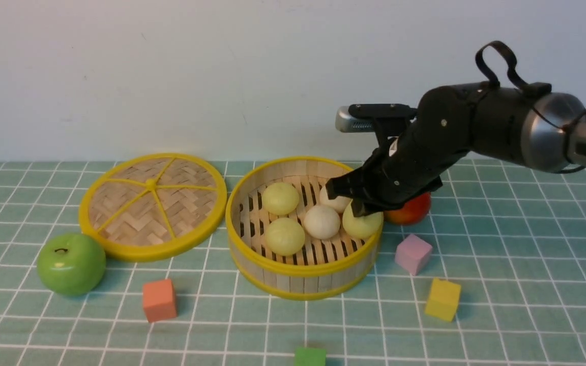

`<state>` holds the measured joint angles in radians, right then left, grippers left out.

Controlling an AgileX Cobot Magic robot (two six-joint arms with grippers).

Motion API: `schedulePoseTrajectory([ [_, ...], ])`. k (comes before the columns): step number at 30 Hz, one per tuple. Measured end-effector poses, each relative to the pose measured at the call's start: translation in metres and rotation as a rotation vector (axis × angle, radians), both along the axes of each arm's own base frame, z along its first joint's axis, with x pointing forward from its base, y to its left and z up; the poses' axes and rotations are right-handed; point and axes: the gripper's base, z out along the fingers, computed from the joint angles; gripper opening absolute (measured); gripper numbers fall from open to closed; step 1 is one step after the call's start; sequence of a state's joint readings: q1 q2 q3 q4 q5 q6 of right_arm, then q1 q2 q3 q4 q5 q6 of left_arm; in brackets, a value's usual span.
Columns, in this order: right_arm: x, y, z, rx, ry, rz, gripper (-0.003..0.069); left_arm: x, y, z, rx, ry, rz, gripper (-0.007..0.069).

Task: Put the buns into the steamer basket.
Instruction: Use the right arm to put the steamed stuffed bun into the steamer

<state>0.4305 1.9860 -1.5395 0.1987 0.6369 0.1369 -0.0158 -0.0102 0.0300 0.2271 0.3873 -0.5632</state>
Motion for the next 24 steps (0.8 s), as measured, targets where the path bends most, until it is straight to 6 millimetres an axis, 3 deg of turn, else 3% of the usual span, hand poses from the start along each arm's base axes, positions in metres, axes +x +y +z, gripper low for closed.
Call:
schedulePoseTrajectory([
  [16, -0.0004, 0.0048, 0.0019, 0.039, -0.014, 0.045, 0.0005, 0.0000, 0.0000, 0.0000, 0.000, 0.000, 0.000, 0.0164],
  [24, -0.0028, -0.0005, -0.0016, -0.053, 0.000, 0.091, 0.0007, 0.0000, 0.0000, 0.0000, 0.000, 0.000, 0.000, 0.0164],
])
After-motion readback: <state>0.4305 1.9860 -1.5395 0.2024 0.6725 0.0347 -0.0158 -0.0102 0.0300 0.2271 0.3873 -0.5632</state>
